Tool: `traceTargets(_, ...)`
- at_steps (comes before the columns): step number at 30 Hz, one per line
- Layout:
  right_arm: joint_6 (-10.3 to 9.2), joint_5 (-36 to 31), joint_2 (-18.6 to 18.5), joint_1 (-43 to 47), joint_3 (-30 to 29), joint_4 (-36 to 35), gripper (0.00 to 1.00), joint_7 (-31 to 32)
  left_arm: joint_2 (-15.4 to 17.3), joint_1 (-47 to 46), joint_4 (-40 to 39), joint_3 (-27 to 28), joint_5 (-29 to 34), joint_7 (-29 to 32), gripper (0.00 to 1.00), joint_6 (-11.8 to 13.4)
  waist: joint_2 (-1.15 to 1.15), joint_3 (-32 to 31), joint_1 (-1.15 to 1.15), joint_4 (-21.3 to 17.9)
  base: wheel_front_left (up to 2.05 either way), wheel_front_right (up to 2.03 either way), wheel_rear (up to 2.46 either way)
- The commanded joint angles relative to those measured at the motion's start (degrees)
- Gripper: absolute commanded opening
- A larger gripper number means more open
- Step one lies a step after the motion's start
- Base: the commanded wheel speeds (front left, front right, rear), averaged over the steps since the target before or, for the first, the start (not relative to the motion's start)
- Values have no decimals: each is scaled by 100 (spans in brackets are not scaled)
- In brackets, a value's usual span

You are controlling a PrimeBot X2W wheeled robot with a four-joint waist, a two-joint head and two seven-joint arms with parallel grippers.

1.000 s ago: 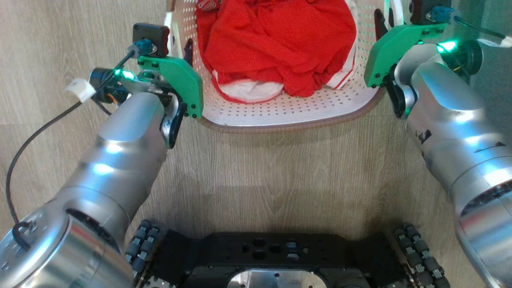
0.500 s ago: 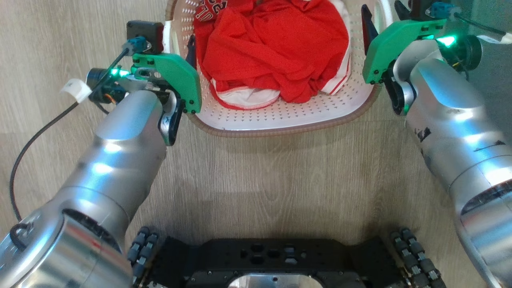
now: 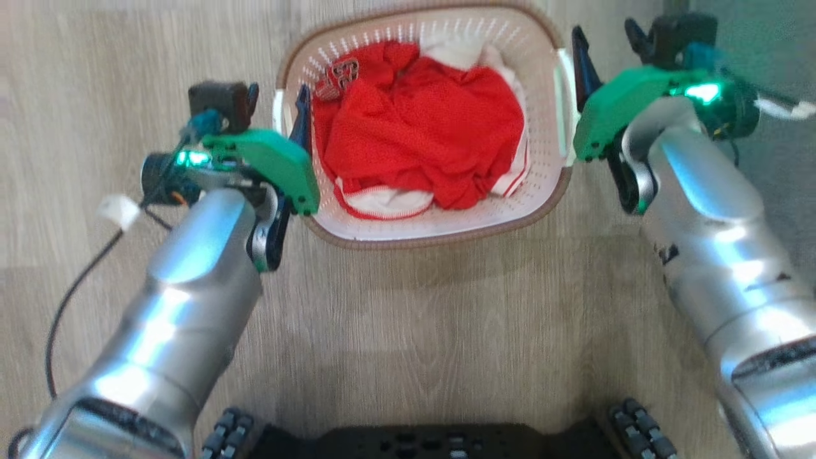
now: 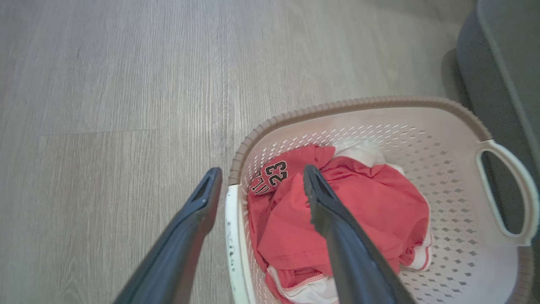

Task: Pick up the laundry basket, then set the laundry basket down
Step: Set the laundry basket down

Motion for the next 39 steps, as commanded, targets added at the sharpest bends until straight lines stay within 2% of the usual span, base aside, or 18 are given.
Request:
traceTargets(1,-9,-113,120,317,-35,-252,100,-51,218,237,-215,268,144,-29,100,39,0,-351,0,-17,0,0,0)
traceTargets(11,-9,-475,120,1536,-467,-1573,100,-51,144,1735,-1649,1605,1356,-29,100,-67,0,-1536,0,-46,0,0,0)
traceTargets(21,-9,-581,120,2870,-776,-2858,100,-51,-68,3178,-3099,2609,2196,-29,100,-345,0,-2648,0,-87,0,0,0)
traceTargets(25,-9,-636,120,3421,-895,-3389,100,-51,-113,3670,-3573,2818,2446,-29,100,-444,0,-3050,0,-115,0,0,0)
traceTargets(29,-9,-646,120,3804,-1003,-3794,100,-51,-131,4008,-3811,2943,2573,-29,100,-435,0,-3284,0,-147,0,0,0)
traceTargets(39,-9,-716,120,4918,-1292,-4901,100,-51,-157,5034,-4681,3268,2665,-29,100,-287,0,-3803,0,-196,0,0,0)
